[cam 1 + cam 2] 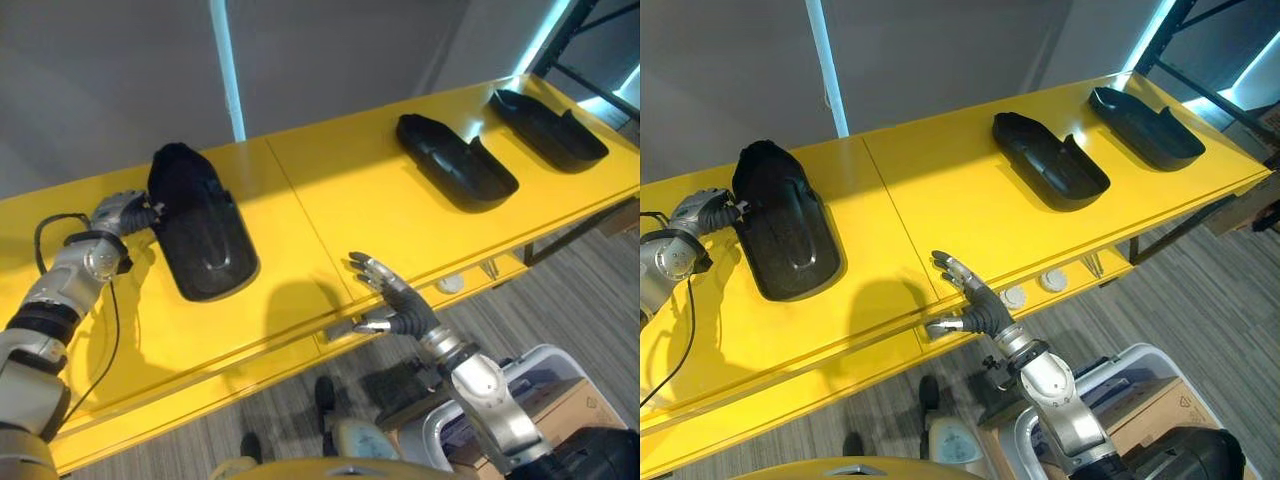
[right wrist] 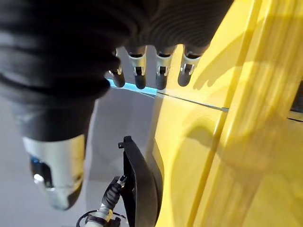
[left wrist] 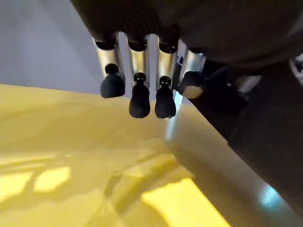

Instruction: Move parts from the plastic box to the shelf.

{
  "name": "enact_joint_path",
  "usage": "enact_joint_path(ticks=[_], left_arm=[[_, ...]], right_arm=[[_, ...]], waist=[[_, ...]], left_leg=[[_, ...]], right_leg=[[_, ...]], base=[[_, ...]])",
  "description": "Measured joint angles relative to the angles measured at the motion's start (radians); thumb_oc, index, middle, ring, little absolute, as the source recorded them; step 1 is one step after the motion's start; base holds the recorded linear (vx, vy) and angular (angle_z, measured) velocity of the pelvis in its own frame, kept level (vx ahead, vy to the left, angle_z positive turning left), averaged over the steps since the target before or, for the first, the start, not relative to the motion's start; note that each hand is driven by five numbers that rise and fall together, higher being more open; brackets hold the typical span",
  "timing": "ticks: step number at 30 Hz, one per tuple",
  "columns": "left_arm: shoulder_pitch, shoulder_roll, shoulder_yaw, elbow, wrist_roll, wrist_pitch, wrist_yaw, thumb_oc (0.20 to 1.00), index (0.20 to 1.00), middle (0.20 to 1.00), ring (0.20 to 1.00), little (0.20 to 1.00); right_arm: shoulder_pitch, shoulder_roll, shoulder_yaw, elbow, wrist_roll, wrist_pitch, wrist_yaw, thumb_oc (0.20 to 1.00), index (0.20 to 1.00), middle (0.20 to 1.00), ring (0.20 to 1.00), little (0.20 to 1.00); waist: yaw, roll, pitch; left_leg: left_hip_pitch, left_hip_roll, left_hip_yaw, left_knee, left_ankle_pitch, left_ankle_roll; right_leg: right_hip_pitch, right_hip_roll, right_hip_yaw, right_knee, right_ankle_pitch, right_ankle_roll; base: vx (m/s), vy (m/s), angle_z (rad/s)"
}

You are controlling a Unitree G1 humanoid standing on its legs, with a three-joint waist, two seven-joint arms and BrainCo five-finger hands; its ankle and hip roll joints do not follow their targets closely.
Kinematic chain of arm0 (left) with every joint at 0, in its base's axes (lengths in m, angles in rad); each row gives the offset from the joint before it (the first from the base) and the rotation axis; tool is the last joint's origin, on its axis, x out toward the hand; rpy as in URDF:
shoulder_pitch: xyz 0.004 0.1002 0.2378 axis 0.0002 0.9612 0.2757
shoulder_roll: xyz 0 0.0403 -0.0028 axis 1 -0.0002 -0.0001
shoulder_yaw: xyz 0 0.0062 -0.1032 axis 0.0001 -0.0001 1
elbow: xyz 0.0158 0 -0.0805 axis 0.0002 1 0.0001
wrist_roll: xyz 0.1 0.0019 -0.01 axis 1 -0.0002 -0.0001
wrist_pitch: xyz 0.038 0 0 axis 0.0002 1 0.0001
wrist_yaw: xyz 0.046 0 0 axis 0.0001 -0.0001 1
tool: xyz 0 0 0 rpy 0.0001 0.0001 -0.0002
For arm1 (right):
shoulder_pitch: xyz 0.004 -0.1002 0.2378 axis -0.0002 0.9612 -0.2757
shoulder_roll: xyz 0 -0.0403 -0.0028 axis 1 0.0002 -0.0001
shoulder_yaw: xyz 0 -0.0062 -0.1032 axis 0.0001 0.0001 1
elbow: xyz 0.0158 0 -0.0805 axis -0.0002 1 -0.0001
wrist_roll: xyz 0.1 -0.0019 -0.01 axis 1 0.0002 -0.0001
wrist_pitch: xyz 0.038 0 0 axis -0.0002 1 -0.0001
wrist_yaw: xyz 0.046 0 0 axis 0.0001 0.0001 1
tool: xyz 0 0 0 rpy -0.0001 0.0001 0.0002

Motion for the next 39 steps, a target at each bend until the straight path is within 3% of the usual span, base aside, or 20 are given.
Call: enact_joint_path(ticks=[6, 7, 8, 18, 22, 23, 24, 26, 29, 32, 37, 38, 39], left_arm=[[-0.005, 0.009, -0.003, 0.043, 0.039, -0.007, 0.004, 0.200, 0.200, 0.200, 0.200, 0.200], [-0.006, 0.012, -0.003, 0.054, 0.039, -0.008, 0.004, 0.784, 0.784, 0.784, 0.784, 0.784], [-0.006, 0.012, -0.003, 0.066, 0.040, -0.008, 0.007, 1.000, 1.000, 1.000, 1.000, 1.000], [-0.006, -0.031, 0.020, 0.090, 0.058, 0.012, 0.077, 1.000, 1.000, 1.000, 1.000, 1.000], [-0.002, -0.121, 0.135, 0.086, 0.038, 0.031, 0.167, 1.000, 1.000, 1.000, 1.000, 1.000], [0.027, -0.152, 0.212, 0.002, -0.012, 0.038, 0.202, 1.000, 1.000, 1.000, 1.000, 1.000], [0.027, -0.152, 0.212, 0.002, -0.012, 0.038, 0.202, 1.000, 1.000, 1.000, 1.000, 1.000], [0.089, -0.174, 0.307, -0.202, -0.075, 0.029, 0.267, 1.000, 1.000, 1.000, 1.000, 1.000], [0.097, -0.177, 0.335, -0.294, -0.092, 0.020, 0.309, 1.000, 1.000, 1.000, 1.000, 1.000], [0.106, -0.175, 0.337, -0.382, -0.106, 0.018, 0.320, 1.000, 1.000, 1.000, 1.000, 1.000], [0.268, -0.186, 0.471, -0.609, -0.062, 0.001, 0.353, 1.000, 1.000, 1.000, 1.000, 1.000], [0.355, -0.243, 0.538, -0.667, -0.043, -0.001, 0.357, 1.000, 1.000, 1.000, 1.000, 1.000], [0.355, -0.243, 0.538, -0.667, -0.043, -0.001, 0.357, 1.000, 1.000, 1.000, 1.000, 1.000]], right_arm=[[0.004, -0.004, 0.000, 0.000, 0.001, 0.000, 0.000, 1.000, 1.000, 1.000, 1.000, 1.000], [0.004, -0.004, 0.000, 0.000, 0.001, 0.000, 0.000, 1.000, 1.000, 1.000, 1.000, 1.000], [0.004, -0.004, 0.000, 0.000, 0.001, 0.000, 0.000, 1.000, 1.000, 1.000, 1.000, 1.000], [0.002, -0.011, 0.004, 0.000, 0.001, -0.001, -0.002, 1.000, 1.000, 1.000, 1.000, 1.000], [-0.005, -0.012, 0.009, 0.000, 0.001, -0.001, -0.013, 1.000, 1.000, 1.000, 1.000, 1.000], [-0.015, -0.011, 0.011, 0.000, 0.001, -0.001, -0.028, 1.000, 1.000, 1.000, 1.000, 1.000], [-0.015, -0.011, 0.011, 0.000, 0.001, -0.001, -0.028, 1.000, 1.000, 1.000, 1.000, 1.000], [-0.054, -0.009, 0.020, 0.006, 0.001, -0.001, -0.034, 1.000, 1.000, 1.000, 1.000, 1.000], [-0.089, -0.008, 0.043, 0.020, 0.001, -0.002, -0.036, 1.000, 1.000, 1.000, 1.000, 1.000], [-0.108, -0.009, 0.043, 0.032, 0.000, 0.000, -0.038, 1.000, 1.000, 1.000, 1.000, 1.000], [-0.136, -0.013, 0.038, 0.004, -0.001, 0.001, -0.039, 1.000, 1.000, 1.000, 1.000, 1.000], [-0.144, -0.013, 0.038, -0.030, -0.001, 0.000, -0.030, 1.000, 1.000, 1.000, 1.000, 1.000], [-0.144, -0.013, 0.038, -0.030, -0.001, 0.000, -0.030, 1.000, 1.000, 1.000, 1.000, 1.000]], waist=[[0.002, 0.000, 0.000], [0.002, 0.000, 0.000], [0.002, 0.000, 0.000], [0.004, -0.001, -0.001], [0.011, -0.007, -0.006], [0.013, -0.014, -0.011], [0.013, -0.014, -0.011], [0.014, -0.023, -0.017], [0.016, -0.023, -0.020], [0.038, -0.018, -0.035], [0.063, 0.005, -0.065], [0.070, 0.017, -0.072], [0.070, 0.017, -0.072]], left_leg=[[0.000, 0.000, 0.000, 0.000, 0.000, -0.001], [0.000, 0.000, 0.000, 0.000, 0.000, -0.001], [0.000, 0.000, 0.000, 0.000, 0.001, -0.001], [-0.001, 0.000, 0.000, 0.000, 0.001, -0.001], [-0.001, 0.000, -0.002, 0.000, 0.001, -0.001], [0.000, 0.001, -0.002, 0.000, 0.001, -0.001], [0.000, 0.001, -0.002, 0.000, 0.001, -0.001], [0.006, 0.001, -0.004, 0.000, 0.001, -0.001], [0.019, 0.000, -0.004, 0.000, 0.000, -0.001], [0.025, 0.001, -0.007, 0.000, 0.000, 0.000], [0.027, 0.001, -0.023, -0.006, -0.003, 0.002], [0.034, 0.002, -0.031, -0.005, -0.002, 0.002], [0.034, 0.002, -0.031, -0.005, -0.002, 0.002]], right_leg=[[0.000, 0.000, 0.001, 0.000, 0.001, -0.001], [0.000, 0.000, 0.000, 0.000, 0.001, -0.001], [0.000, 0.000, 0.000, 0.000, 0.001, -0.001], [0.000, 0.000, 0.000, 0.000, 0.001, -0.001], [0.000, 0.000, -0.001, 0.000, 0.001, -0.002], [0.001, 0.000, -0.001, 0.006, 0.002, -0.002], [0.001, 0.000, -0.001, 0.006, 0.002, -0.002], [0.008, -0.001, -0.002, 0.006, 0.006, -0.006], [0.025, 0.000, -0.001, 0.005, 0.005, -0.006], [0.037, -0.003, -0.005, 0.000, -0.010, -0.003], [0.045, -0.005, -0.014, 0.000, -0.014, -0.001], [0.055, -0.006, -0.025, 0.000, -0.013, 0.000], [0.055, -0.006, -0.025, 0.000, -0.013, 0.000]], base=[[0.00, 0.000, 0.00], [0.00, 0.000, 0.00], [0.00, 0.000, 0.00], [0.00, 0.000, 0.00], [0.00, 0.000, 0.00], [0.00, 0.000, 0.00], [0.00, 0.000, 0.00], [0.00, 0.002, 0.02], [0.00, 0.000, 0.00], [-0.01, -0.006, 0.04], [-0.04, -0.003, 0.07], [-0.06, 0.003, 0.16], [-0.02, 0.008, 0.14]])
